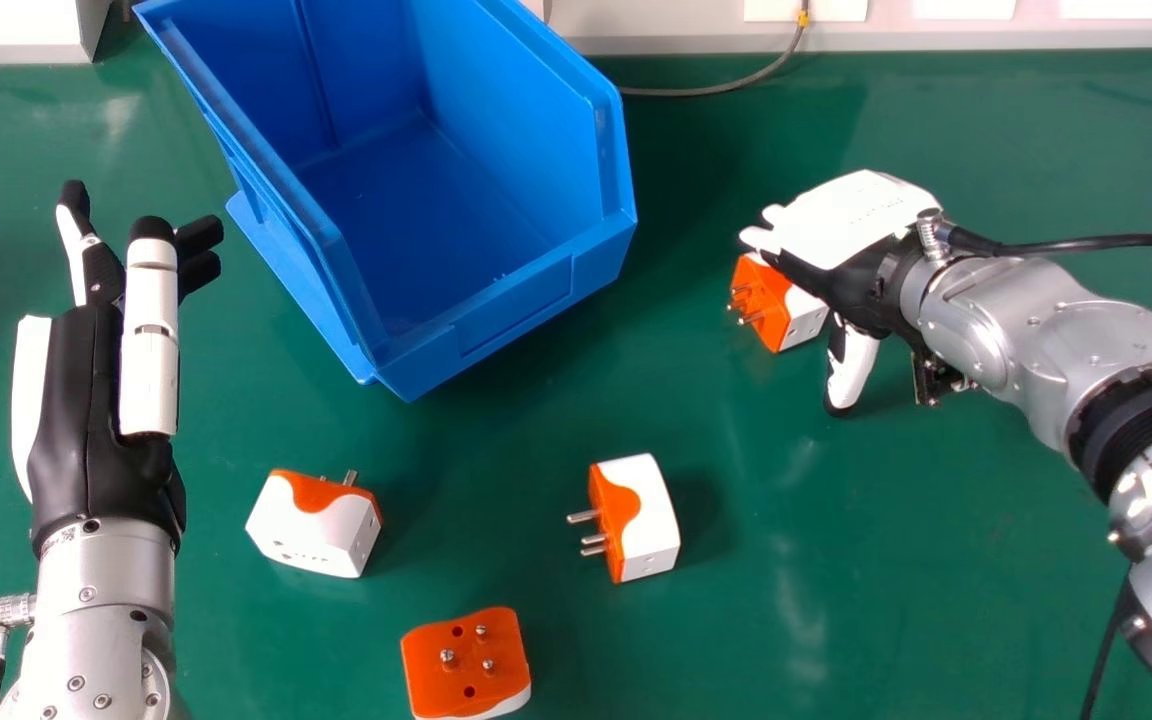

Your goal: Pick all objects and put in blue box

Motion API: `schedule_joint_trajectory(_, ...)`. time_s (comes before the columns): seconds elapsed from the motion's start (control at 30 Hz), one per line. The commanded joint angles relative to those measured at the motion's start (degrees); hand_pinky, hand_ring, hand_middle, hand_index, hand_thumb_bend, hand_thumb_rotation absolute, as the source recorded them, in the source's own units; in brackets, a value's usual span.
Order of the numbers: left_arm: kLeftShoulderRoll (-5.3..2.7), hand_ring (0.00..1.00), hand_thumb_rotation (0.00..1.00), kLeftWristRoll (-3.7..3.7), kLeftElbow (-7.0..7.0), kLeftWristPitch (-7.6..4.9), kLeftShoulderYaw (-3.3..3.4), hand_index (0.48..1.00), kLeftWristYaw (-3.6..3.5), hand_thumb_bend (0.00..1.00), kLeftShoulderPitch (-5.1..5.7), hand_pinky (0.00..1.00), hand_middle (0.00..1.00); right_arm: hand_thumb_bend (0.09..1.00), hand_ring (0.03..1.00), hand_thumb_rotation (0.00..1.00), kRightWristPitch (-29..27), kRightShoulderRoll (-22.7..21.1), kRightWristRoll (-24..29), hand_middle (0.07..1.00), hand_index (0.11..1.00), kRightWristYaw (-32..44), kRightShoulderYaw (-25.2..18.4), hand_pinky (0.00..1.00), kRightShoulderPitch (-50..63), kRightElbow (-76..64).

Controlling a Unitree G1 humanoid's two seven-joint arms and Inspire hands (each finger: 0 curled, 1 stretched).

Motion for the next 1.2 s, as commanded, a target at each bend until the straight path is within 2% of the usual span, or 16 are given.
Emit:
schedule_joint_trajectory(0.0,0.33,0.85,1.00,0.38,-1.69,-0.87,0.13,1.000,0.21,0.22,0.00,0.99,0.84,0.594,0.994,0.19,0.24,-0.21,0.55,0.994,0.952,-1.44,-0.24,0.96,-2.73,-0.14)
schedule_joint_trajectory(0.37,0.28,0.85,1.00,0.57,-1.71,-0.99,0.08,1.000,0.22,0.22,0.17,0.99,0.84,0.579,0.974,0.16,-0.50,-0.24,0.74,0.973,0.941,-2.52,-0.02,0.94,-3.06,0.30)
schedule_joint_trajectory(0.7,0.09,0.85,1.00,0.39,-1.86,-1.26,0.15,1.000,0.23,0.22,0.64,0.99,0.84,0.539,0.963,0.13,0.26,0.92,0.67,0.960,0.927,-4.43,0.24,0.93,-3.92,1.50)
schedule_joint_trajectory(0.83,0.07,0.85,1.00,0.25,-2.60,-0.89,0.16,1.000,0.15,0.22,0.95,0.99,0.84,0.461,0.960,0.11,0.00,1.22,1.09,0.957,0.916,-5.17,0.01,0.92,-3.78,2.31)
schedule_joint_trajectory(0.93,0.06,0.85,1.00,0.21,-2.59,-0.92,0.19,1.000,0.13,0.22,1.00,0.99,0.84,0.380,0.955,0.15,-0.15,1.27,1.57,0.950,0.907,-5.88,-0.31,0.91,-3.72,2.65)
schedule_joint_trajectory(1.17,0.01,0.85,1.00,0.40,-2.73,-1.09,0.05,1.000,0.18,0.23,1.19,0.98,0.83,0.341,0.940,0.14,0.44,2.00,2.23,0.930,0.880,-5.97,-0.73,0.89,-4.00,3.34)
